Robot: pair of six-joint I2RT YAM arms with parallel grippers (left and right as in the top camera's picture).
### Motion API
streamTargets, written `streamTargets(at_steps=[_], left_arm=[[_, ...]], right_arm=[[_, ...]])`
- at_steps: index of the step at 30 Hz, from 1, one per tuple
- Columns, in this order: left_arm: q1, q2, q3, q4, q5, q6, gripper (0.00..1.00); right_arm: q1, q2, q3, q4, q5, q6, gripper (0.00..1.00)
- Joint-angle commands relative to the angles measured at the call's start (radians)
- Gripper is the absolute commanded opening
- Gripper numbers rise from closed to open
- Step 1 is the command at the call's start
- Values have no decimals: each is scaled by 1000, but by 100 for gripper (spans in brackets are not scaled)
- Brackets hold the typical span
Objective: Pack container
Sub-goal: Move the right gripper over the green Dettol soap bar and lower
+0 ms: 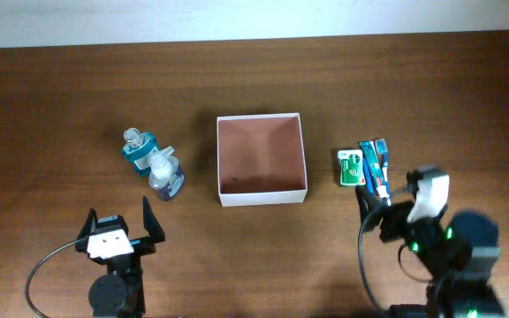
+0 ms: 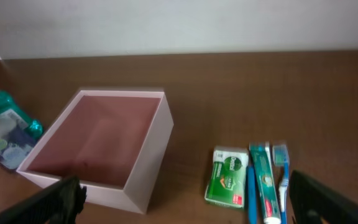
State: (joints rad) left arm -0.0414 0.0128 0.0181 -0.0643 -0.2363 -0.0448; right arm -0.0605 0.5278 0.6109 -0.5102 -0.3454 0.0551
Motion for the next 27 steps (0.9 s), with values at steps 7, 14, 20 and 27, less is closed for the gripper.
streamTargets(at_steps=[7,14,20,27], left_arm=[[5,-6,-9,3,11,16,99],[5,-6,-9,3,11,16,99],[5,-6,-9,3,11,16,99],[5,-6,-9,3,11,16,99]], right_arm=[[-5,526,524,-386,2,13,99],[-5,746,613,-449,-26,13,98],[13,900,612,-476,63,14,98],[153,1007,612,-452,362,14,98]])
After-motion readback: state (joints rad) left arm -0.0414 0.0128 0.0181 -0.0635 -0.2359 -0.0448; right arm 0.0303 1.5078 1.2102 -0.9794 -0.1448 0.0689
